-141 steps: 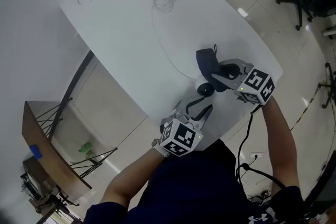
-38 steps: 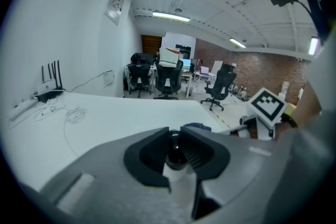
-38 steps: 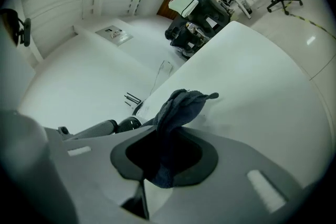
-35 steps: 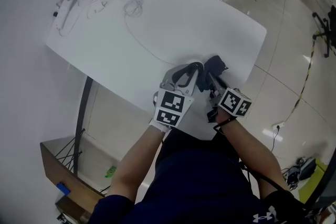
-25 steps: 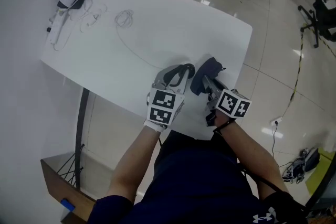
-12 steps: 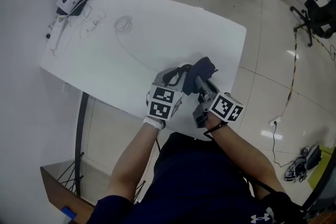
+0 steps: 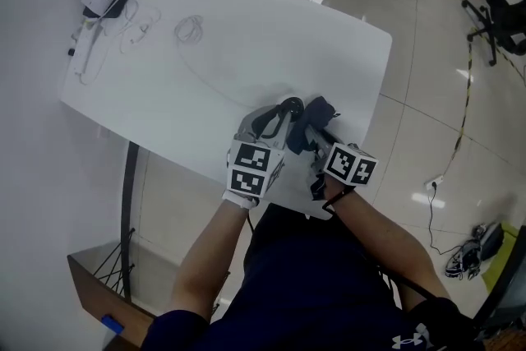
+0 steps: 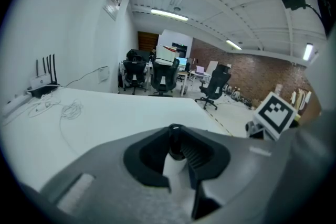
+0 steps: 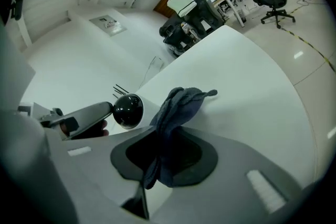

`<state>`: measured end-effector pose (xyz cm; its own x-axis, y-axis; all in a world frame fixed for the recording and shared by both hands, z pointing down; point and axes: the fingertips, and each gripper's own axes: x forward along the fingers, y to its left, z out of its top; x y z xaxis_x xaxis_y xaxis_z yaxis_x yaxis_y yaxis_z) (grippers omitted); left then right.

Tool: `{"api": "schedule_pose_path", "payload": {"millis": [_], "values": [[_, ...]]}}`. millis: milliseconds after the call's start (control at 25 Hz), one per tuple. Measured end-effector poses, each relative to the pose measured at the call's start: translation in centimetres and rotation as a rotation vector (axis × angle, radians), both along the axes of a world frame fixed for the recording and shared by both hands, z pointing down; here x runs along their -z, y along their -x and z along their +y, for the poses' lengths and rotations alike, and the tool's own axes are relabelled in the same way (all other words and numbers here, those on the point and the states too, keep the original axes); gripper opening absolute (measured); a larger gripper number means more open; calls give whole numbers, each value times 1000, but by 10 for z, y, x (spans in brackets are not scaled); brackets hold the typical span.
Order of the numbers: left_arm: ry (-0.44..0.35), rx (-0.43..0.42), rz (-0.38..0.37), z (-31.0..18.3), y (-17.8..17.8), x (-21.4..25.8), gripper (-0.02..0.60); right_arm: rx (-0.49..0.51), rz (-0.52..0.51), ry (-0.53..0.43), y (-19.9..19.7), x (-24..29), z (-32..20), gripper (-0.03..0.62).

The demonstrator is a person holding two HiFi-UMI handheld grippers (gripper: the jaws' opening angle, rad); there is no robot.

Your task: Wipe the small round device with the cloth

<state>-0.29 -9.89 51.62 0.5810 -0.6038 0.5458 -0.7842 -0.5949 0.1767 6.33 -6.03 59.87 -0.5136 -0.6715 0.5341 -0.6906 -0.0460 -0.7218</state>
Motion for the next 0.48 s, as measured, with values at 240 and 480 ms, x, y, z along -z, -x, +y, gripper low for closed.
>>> {"api": "schedule_pose_path", "payload": {"millis": [240, 480], "values": [[45, 30, 92, 20, -2, 21, 67, 111, -7, 74, 0, -12, 2, 75], [211, 33, 332, 48, -9, 34, 98, 268, -116, -96, -9, 50, 4, 75]]}}
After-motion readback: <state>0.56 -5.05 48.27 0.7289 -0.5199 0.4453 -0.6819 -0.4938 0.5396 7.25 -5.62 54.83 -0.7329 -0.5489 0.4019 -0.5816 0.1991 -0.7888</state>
